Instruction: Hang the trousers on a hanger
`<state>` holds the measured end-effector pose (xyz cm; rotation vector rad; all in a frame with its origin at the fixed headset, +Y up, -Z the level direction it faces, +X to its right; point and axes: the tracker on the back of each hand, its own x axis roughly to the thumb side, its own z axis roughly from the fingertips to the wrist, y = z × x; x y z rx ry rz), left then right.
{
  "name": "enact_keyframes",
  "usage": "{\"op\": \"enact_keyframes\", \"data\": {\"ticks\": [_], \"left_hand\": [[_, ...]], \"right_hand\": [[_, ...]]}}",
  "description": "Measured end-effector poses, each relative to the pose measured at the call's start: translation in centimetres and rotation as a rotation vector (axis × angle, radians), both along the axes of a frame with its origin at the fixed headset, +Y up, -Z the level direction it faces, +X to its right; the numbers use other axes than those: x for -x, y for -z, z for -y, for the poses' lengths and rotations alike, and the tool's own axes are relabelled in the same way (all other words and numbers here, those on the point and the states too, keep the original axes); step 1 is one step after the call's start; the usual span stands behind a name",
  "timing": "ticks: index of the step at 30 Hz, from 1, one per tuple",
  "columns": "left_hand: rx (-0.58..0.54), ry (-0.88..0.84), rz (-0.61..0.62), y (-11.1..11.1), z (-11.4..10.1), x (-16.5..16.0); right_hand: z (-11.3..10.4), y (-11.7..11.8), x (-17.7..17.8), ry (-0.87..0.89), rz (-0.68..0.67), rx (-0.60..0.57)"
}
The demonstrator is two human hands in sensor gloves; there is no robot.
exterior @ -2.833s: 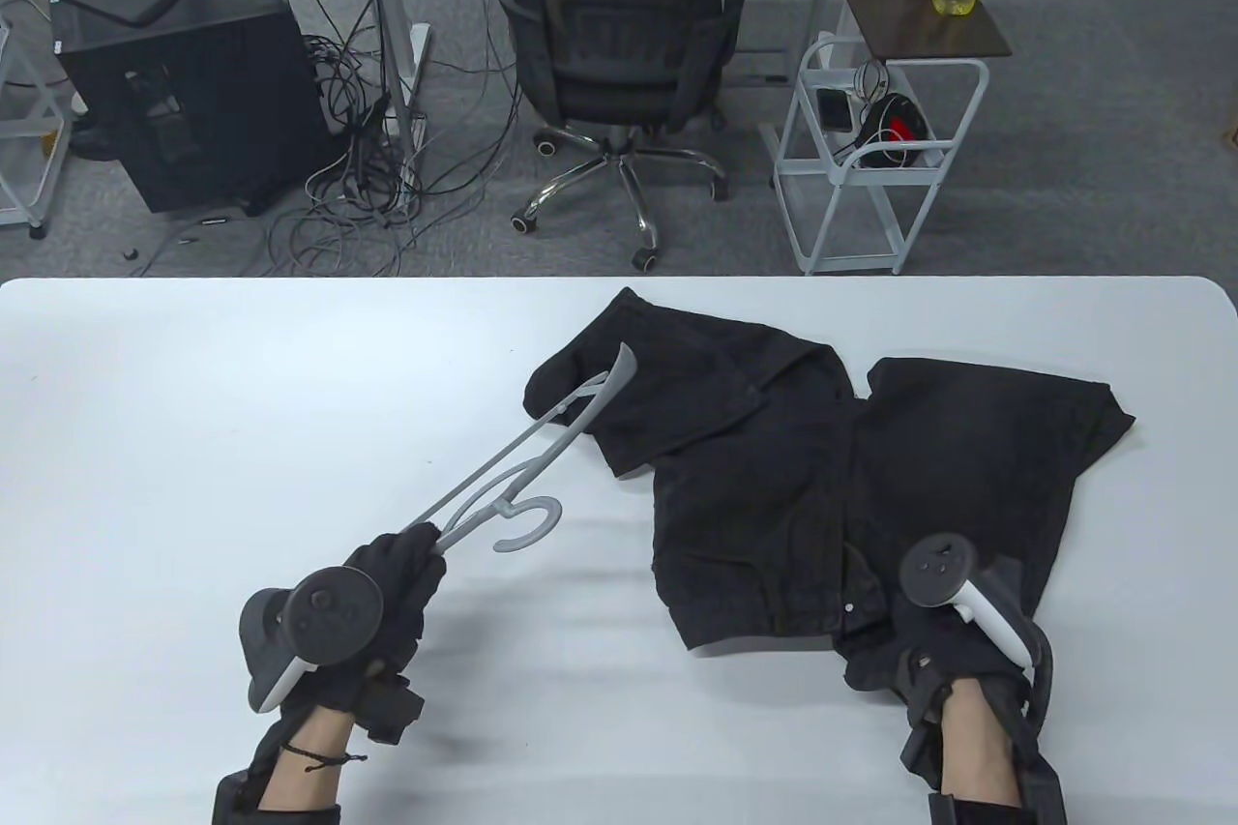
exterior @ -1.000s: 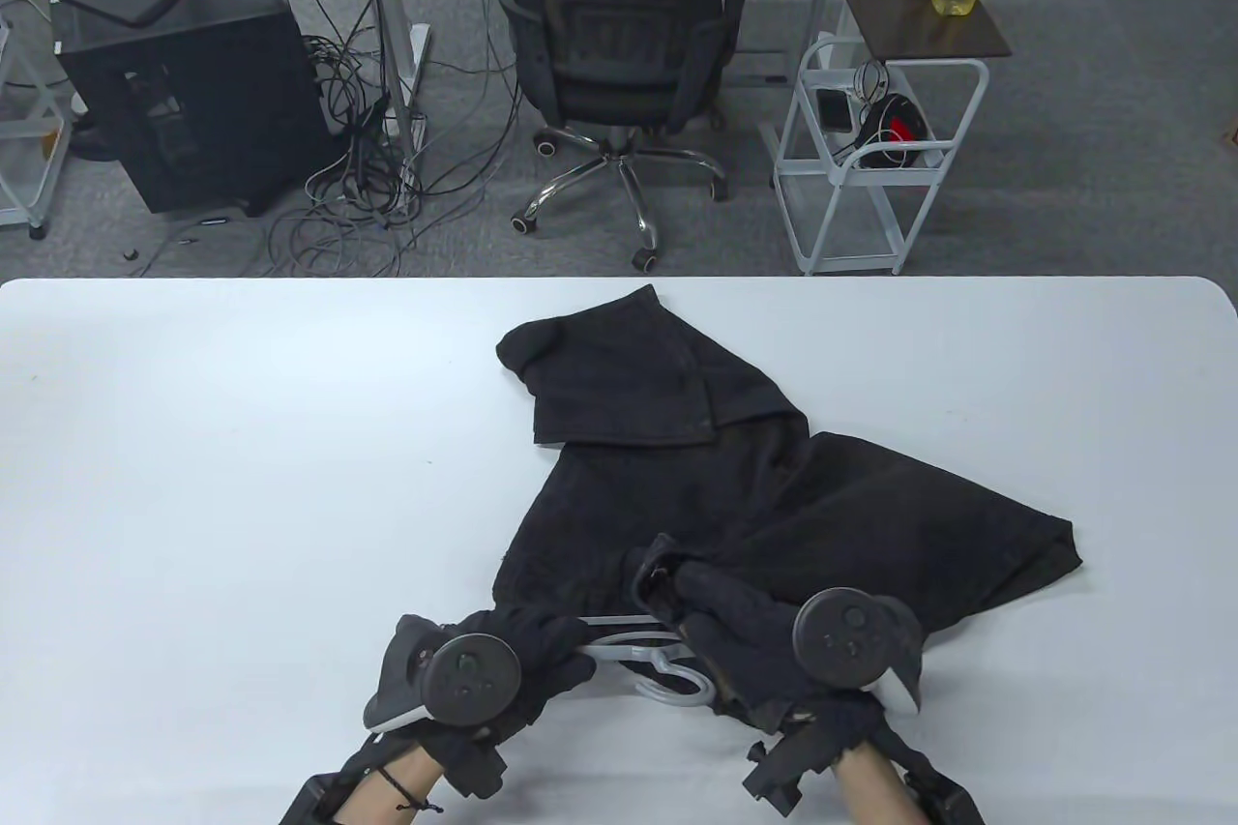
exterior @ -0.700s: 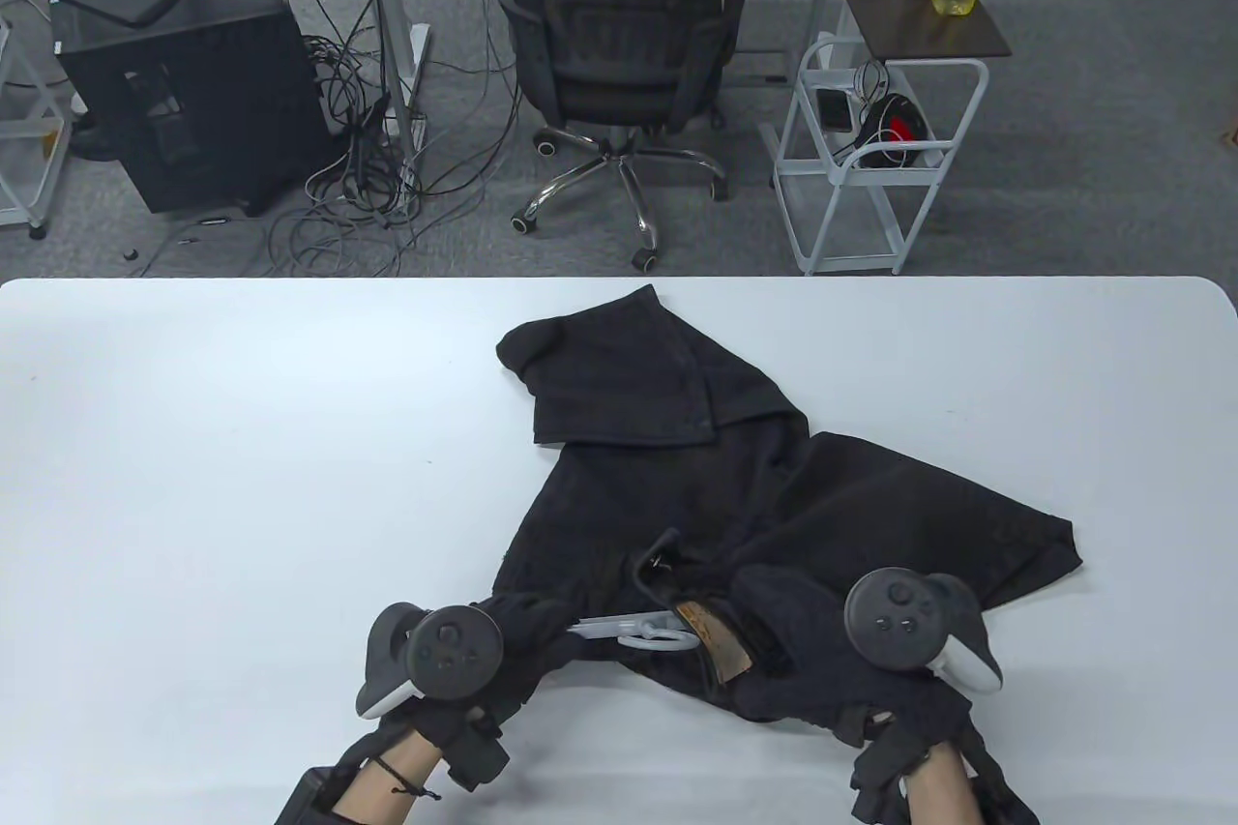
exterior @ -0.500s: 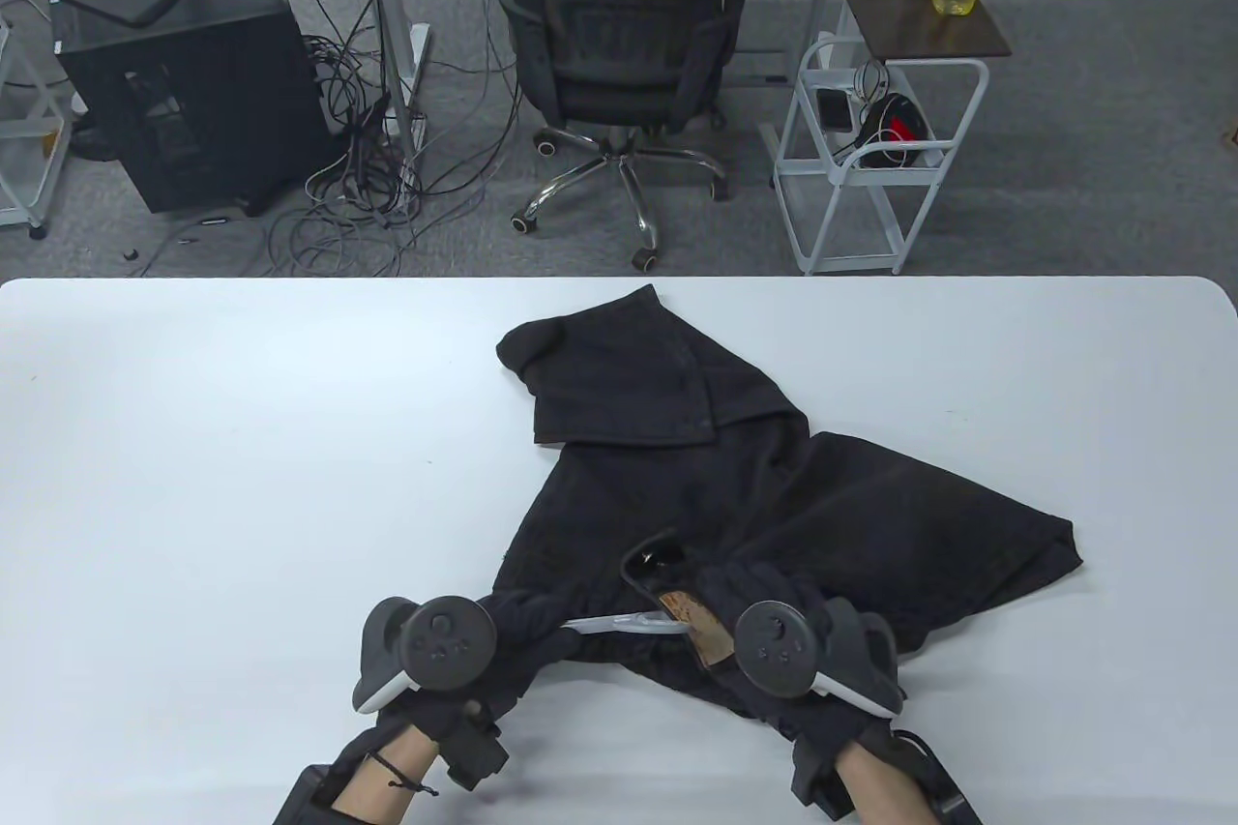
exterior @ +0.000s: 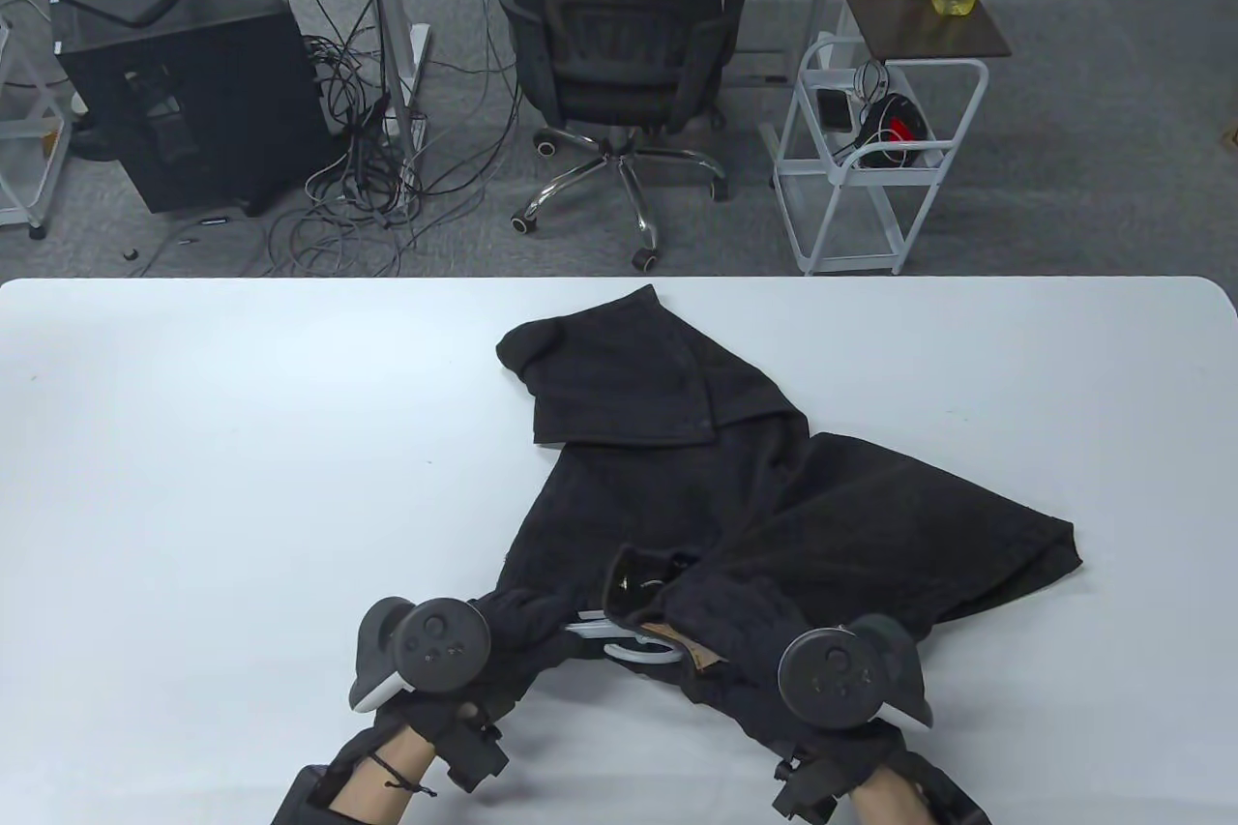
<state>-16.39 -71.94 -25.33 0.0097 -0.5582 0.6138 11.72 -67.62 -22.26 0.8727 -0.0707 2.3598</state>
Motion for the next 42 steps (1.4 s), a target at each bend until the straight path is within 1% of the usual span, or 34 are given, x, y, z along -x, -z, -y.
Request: {"op": "enact_keyframes", "data": {"ticks": [2, 4, 7, 8, 9, 11, 13, 16, 18, 20, 21, 23, 25, 28, 29, 33, 35, 36, 37, 40, 42], "left_hand": [[0.001, -0.007, 0.015, -0.2, 0.0, -0.5], [-0.005, -0.001, 0.029, -0.5, -0.1, -0.8], [-0.011, 0.000, 0.042, -0.7, -0.3, -1.0], [-0.027, 0.022, 0.042, -0.9, -0.3, -1.1], [-0.040, 0.034, 0.036, -0.9, -0.3, -1.1], [-0.028, 0.010, 0.031, -0.8, -0.3, -1.0], [-0.049, 0.002, 0.025, -0.9, -0.6, -0.9], [-0.135, 0.034, -0.016, -1.0, -1.4, 0.0], [-0.202, 0.048, -0.089, -0.8, -1.9, 1.6], [-0.223, 0.026, -0.163, -0.5, -2.2, 2.9], [-0.228, 0.010, -0.212, -0.3, -2.3, 3.7], [-0.207, -0.015, -0.273, 0.1, -2.2, 5.1], [-0.152, -0.036, -0.290, 0.7, -1.6, 6.0], [-0.025, -0.034, -0.213, 1.3, -0.4, 5.7], [-0.008, -0.018, -0.203, 1.3, -0.1, 5.3], [-0.017, 0.087, -0.194, 1.5, 0.5, 4.5], [0.051, 0.112, -0.138, 1.6, 1.1, 4.0], [0.104, 0.136, -0.115, 1.6, 1.5, 3.6], [0.109, 0.146, -0.111, 1.7, 1.7, 3.3], [0.092, 0.177, -0.177, 2.0, 2.2, 2.6], [0.125, 0.100, -0.238, 2.3, 2.5, 3.0]], "right_hand": [[0.1, -0.3, 0.6, 0.028, -0.037, 0.002], [0.6, -0.3, 1.2, 0.013, -0.064, 0.008], [1.3, -0.1, 1.5, 0.016, -0.059, 0.023], [1.5, -0.1, 1.5, 0.037, -0.046, 0.021], [1.6, -0.1, 1.5, 0.065, -0.005, -0.004], [1.5, -0.1, 1.4, 0.116, 0.059, -0.066], [1.2, 0.0, 1.1, 0.131, 0.078, -0.076], [0.9, 0.1, 0.1, 0.181, 0.140, -0.099], [0.5, 0.3, -0.9, 0.251, 0.183, -0.112], [0.2, 0.5, -1.8, 0.306, 0.206, -0.147], [0.1, 0.6, -2.2, 0.321, 0.219, -0.141], [-0.3, 0.6, -3.3, 0.387, 0.266, -0.157], [-0.6, 0.7, -4.2, 0.456, 0.287, -0.151], [-0.8, 0.6, -4.8, 0.488, 0.301, -0.159], [-0.9, 0.6, -5.0, 0.497, 0.314, -0.168], [-1.1, 0.6, -5.7, 0.588, 0.321, -0.152], [-1.2, 0.6, -6.0, 0.619, 0.322, -0.148], [-1.2, 0.6, -6.1, 0.633, 0.319, -0.142], [-1.2, 0.6, -6.1, 0.643, 0.308, -0.136], [-1.1, 0.8, -6.4, 0.690, 0.266, -0.105], [-1.1, 0.9, -6.6, 0.719, 0.248, -0.090]]}}
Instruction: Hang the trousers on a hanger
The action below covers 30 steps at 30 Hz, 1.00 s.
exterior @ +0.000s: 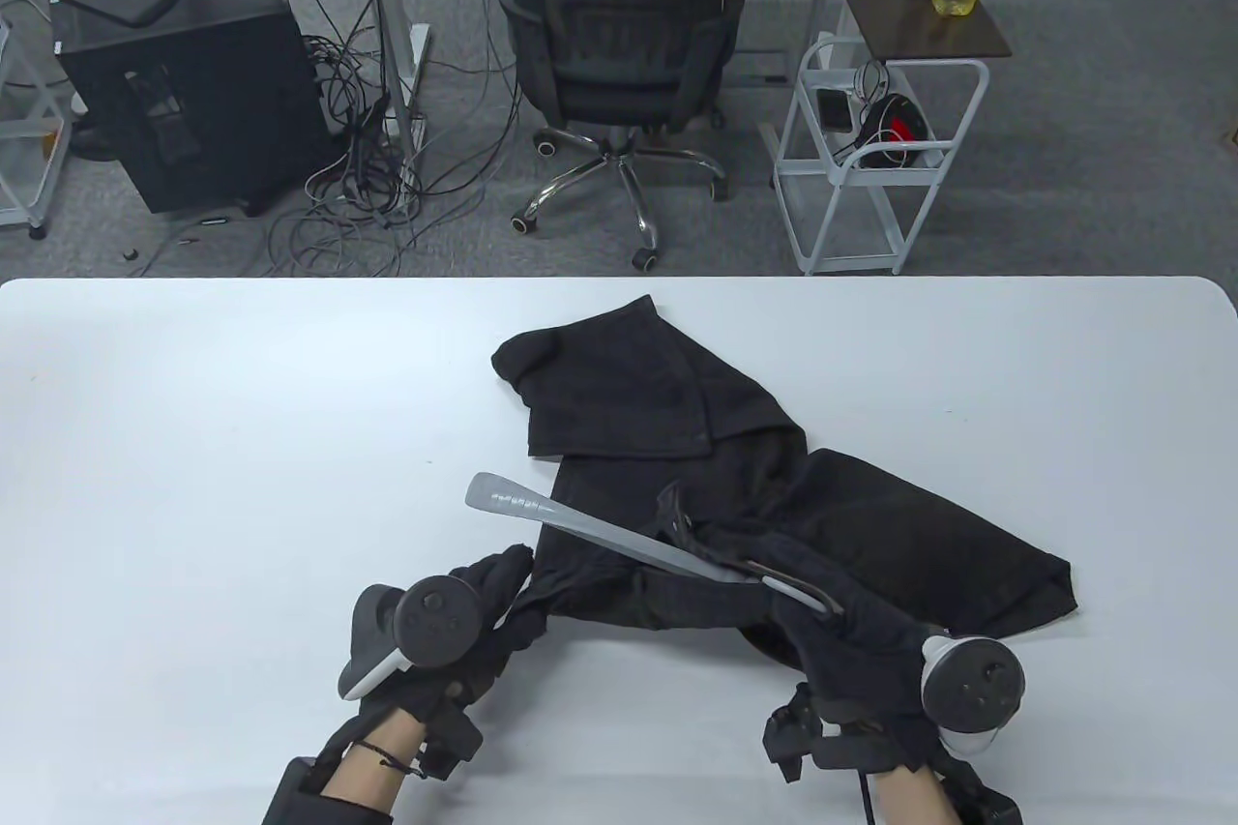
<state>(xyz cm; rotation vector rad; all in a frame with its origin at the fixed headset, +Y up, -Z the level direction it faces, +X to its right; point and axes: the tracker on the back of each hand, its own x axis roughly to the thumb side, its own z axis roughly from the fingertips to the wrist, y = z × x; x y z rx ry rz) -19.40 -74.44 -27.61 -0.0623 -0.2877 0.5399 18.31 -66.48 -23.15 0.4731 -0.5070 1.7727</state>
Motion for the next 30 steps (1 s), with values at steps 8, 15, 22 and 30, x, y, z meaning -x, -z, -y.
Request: {"op": "enact_keyframes", "data": {"ticks": [8, 15, 22, 30], "left_hand": [[0.165, -0.322, -0.208, 1.5, 0.9, 3.3], [-0.034, -0.342, -0.317, 0.6, -2.1, 6.0], [-0.316, -0.208, -0.359, -1.5, -5.3, 6.0], [-0.546, -0.142, -0.288, -4.0, -7.5, 3.8]], "right_hand": [[-0.1, 0.5, -0.5, 0.047, -0.181, 0.032], [-1.1, -0.3, 0.5, -0.163, -0.137, -0.007], [-1.7, -1.2, 2.1, -0.423, -0.023, -0.086], [-0.8, -1.3, 4.2, -0.688, 0.162, -0.127]]}}
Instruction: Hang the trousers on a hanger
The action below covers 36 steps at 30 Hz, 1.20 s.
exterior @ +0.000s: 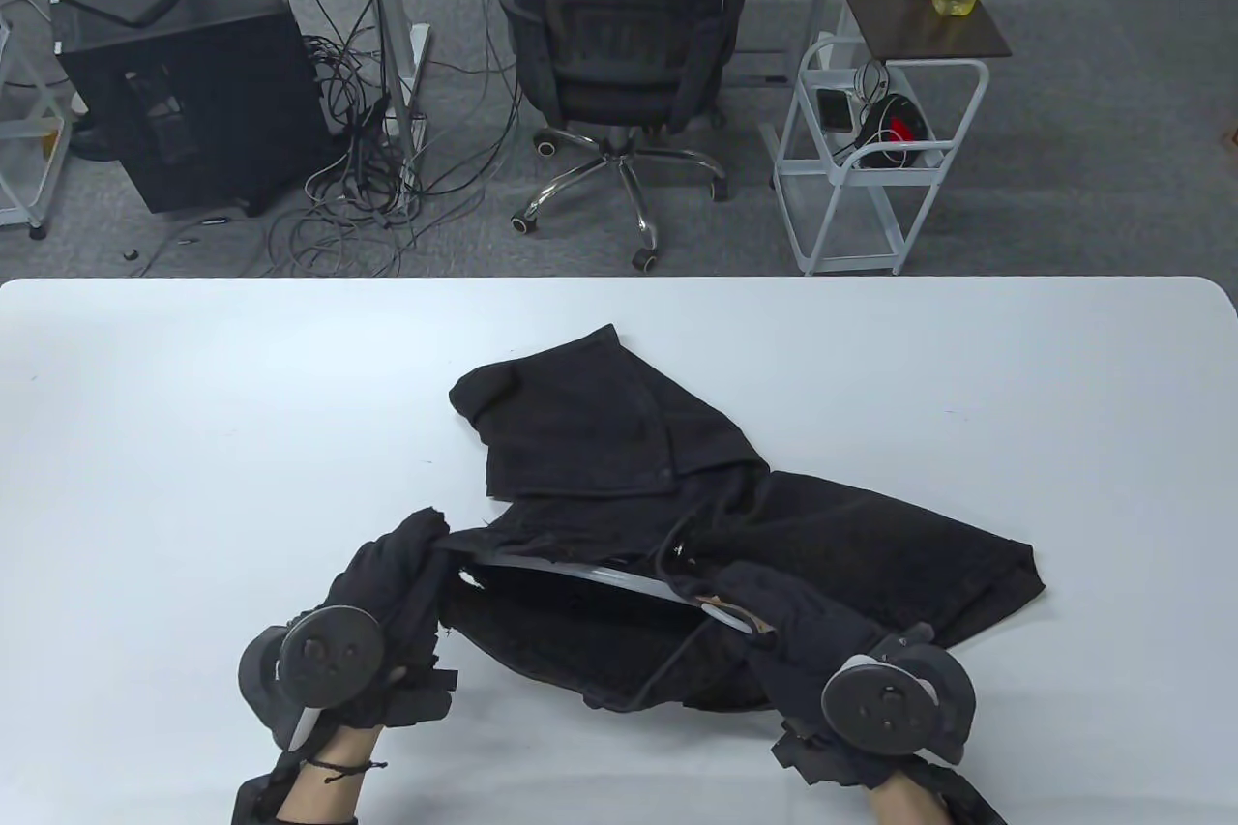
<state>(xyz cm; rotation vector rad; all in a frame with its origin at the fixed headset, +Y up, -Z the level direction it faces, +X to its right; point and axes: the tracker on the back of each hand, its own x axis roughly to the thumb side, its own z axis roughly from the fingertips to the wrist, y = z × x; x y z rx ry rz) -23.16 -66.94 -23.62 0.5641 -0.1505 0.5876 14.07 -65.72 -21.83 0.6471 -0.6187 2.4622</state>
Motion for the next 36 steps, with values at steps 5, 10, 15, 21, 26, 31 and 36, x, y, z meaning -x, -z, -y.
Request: {"op": "enact_keyframes", "data": {"ticks": [5, 10, 15, 21, 26, 31, 36], "left_hand": [[-0.011, 0.106, 0.303, -0.7, -0.7, -2.3], [0.227, 0.141, 0.529, 1.1, 2.2, -3.7], [0.408, 0.421, 0.542, 2.1, 5.5, -5.9], [0.453, 0.445, 0.457, 2.8, 6.7, -7.5], [0.410, 0.562, 0.337, 2.8, 6.7, -8.5], [0.358, 0.540, 0.280, 3.0, 5.8, -6.9], [0.336, 0.520, 0.193, 3.5, 5.2, -3.2]], "right_hand": [[2.0, 0.7, 1.8, -0.107, 0.053, -0.004], [2.7, 0.6, 2.4, -0.018, -0.046, 0.019], [3.2, 0.8, 2.7, 0.093, -0.179, 0.110], [3.6, 1.3, 2.8, 0.043, -0.287, 0.256], [4.2, 2.3, 1.7, 0.006, -0.264, 0.365], [5.1, 3.4, 0.3, -0.073, -0.161, 0.419], [6.8, 4.5, -0.3, -0.257, -0.058, 0.550]]}}
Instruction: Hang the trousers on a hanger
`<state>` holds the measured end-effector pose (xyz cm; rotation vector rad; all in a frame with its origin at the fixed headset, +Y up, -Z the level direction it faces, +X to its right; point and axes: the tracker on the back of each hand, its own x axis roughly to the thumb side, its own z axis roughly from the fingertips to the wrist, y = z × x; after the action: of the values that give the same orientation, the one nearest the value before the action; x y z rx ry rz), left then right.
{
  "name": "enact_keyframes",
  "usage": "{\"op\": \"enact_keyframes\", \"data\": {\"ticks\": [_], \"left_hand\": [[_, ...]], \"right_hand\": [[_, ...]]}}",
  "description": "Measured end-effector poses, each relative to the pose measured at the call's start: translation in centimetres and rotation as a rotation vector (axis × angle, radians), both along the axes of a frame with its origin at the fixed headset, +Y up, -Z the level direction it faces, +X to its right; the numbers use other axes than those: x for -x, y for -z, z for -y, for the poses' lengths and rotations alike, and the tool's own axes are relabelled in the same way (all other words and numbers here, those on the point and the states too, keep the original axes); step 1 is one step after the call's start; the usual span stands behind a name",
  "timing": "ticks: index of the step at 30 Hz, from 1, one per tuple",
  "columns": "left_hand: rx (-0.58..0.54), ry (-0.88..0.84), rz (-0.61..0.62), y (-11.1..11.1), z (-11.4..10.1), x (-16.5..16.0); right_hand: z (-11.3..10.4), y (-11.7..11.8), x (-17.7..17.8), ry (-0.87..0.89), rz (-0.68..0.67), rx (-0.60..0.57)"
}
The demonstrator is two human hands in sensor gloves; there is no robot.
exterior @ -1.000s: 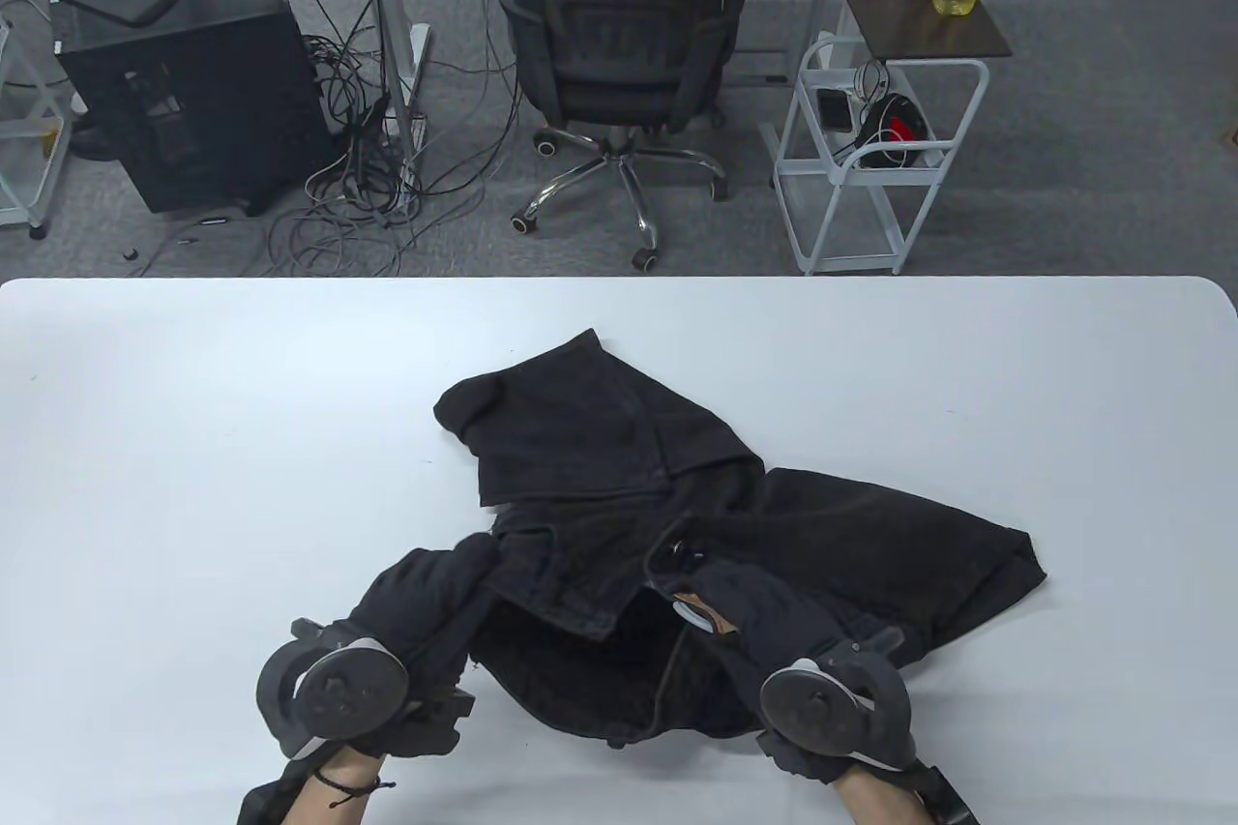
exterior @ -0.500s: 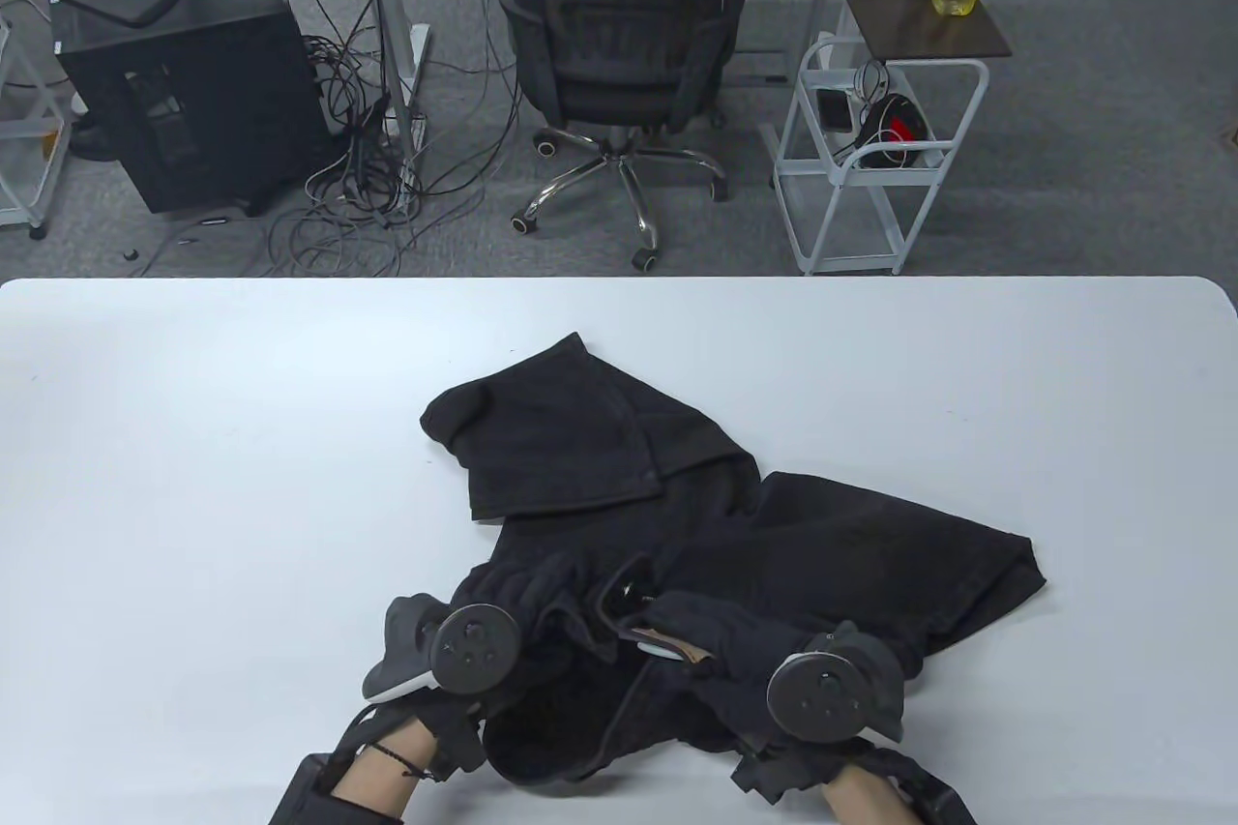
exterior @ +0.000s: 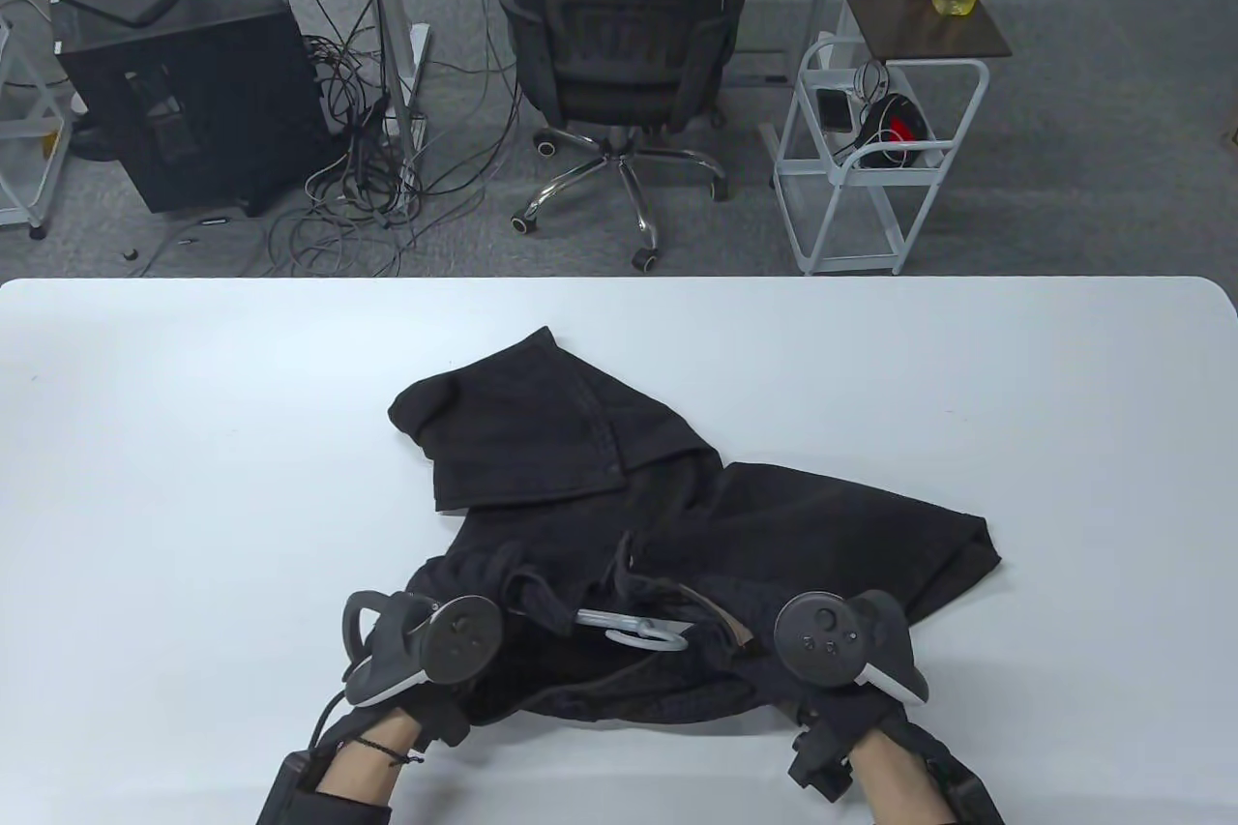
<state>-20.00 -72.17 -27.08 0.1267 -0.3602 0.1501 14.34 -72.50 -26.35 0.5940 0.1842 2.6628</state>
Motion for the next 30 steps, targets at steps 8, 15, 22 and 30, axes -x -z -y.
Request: {"op": "enact_keyframes", "data": {"ticks": [8, 15, 22, 30], "left_hand": [[0.047, 0.109, -0.011, 0.6, 1.5, 0.6], [0.191, 0.302, 0.014, 0.7, 3.8, -1.9], [0.386, 0.063, 0.032, 0.7, 2.4, -0.2], [0.322, -0.105, 0.122, -0.5, -0.4, 0.4]], "right_hand": [[2.7, 1.4, 0.6, -0.016, 0.120, -0.010], [4.4, 2.0, 0.3, -0.009, 0.157, 0.080], [3.9, 2.0, -0.5, 0.121, 0.112, 0.140], [1.1, 0.7, -1.2, 0.234, 0.015, 0.056]]}}
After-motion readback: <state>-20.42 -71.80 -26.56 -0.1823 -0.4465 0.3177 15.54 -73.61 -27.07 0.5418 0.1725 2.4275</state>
